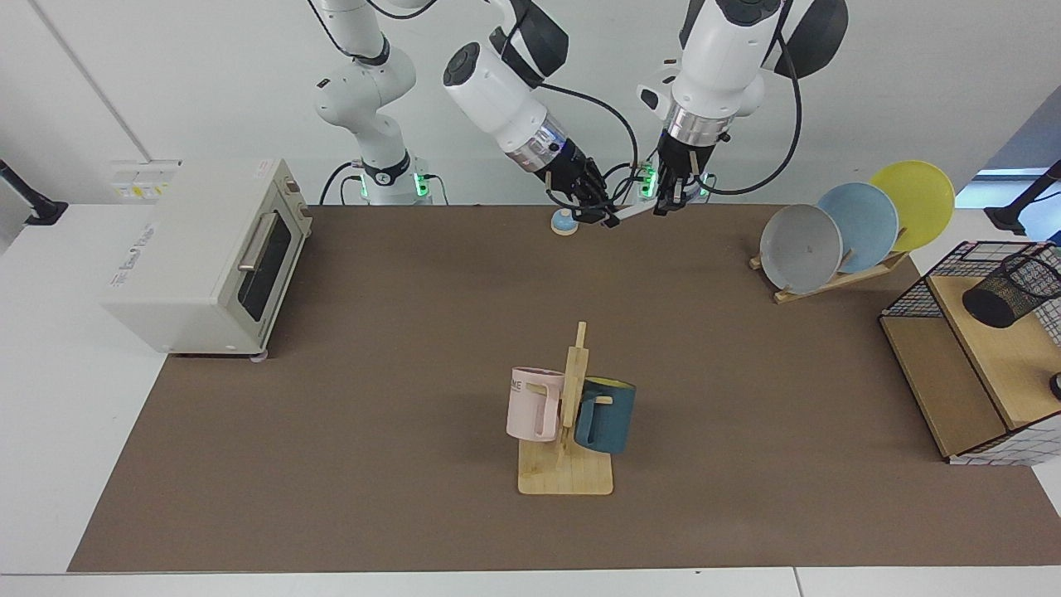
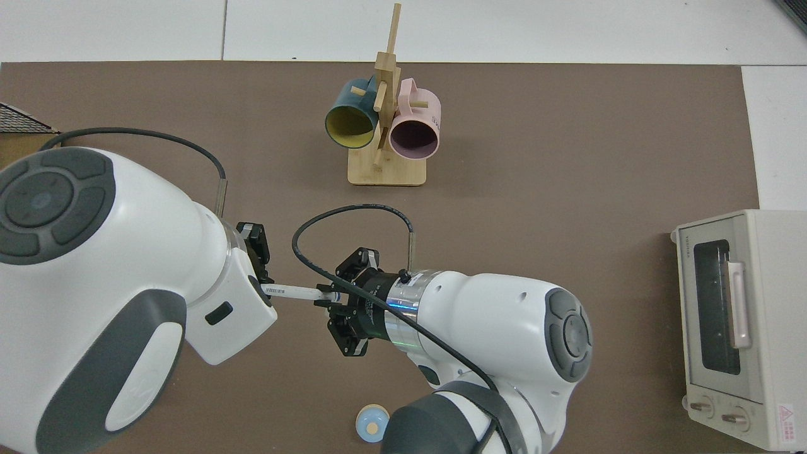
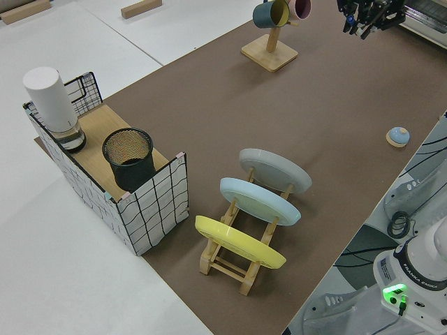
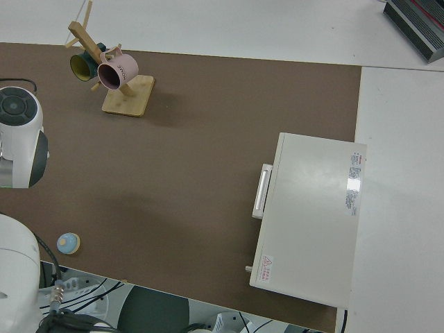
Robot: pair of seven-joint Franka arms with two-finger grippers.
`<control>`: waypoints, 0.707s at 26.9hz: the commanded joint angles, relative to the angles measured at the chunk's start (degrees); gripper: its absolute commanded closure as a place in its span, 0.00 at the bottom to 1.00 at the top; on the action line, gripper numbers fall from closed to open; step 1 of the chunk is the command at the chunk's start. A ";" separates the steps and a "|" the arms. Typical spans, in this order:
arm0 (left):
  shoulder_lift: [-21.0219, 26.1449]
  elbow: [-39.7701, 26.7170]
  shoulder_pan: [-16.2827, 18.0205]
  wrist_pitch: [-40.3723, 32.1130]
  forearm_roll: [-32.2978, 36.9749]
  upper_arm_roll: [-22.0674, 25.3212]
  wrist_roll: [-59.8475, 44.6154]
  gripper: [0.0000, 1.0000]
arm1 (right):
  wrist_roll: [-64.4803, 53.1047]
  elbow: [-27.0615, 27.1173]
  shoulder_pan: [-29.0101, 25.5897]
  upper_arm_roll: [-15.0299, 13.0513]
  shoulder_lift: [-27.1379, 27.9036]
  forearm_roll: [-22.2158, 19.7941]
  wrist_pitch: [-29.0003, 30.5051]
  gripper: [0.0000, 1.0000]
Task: Put markers into pen holder
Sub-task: 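Grasp the marker's capped end with the left gripper while the right gripper holds, then open the right gripper while the left gripper pulls the marker away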
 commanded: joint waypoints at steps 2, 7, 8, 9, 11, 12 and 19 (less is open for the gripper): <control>-1.58 -0.86 -0.17 -1.59 -0.44 0.85 -0.11 1.00 | 0.48 0.64 0.18 -0.16 0.78 0.86 1.03 1.00; -1.58 -0.86 0.27 -2.11 -0.18 1.29 -0.02 1.00 | 0.39 0.55 0.09 -0.16 0.78 0.77 0.69 0.72; -1.58 -0.95 0.27 -2.11 -0.18 1.38 0.16 1.00 | -0.04 0.46 0.09 -0.16 0.69 -0.10 0.51 0.25; -1.58 -1.04 0.35 -2.20 -0.09 1.55 0.25 1.00 | -0.57 0.37 0.18 -0.08 0.60 -0.80 0.16 0.01; -1.66 -1.13 0.53 -2.20 0.00 2.08 0.33 1.00 | -2.76 0.20 0.88 -0.08 0.42 -3.08 -1.51 0.00; -1.66 -1.13 0.53 -2.20 0.00 2.34 0.42 1.00 | -3.91 0.20 0.88 -0.08 0.42 -4.22 -2.73 0.00; -2.02 -1.39 0.62 -5.10 3.42 5.42 -0.28 1.00 | -13.56 0.20 -1.74 -0.78 -0.80 -10.02 -14.41 0.00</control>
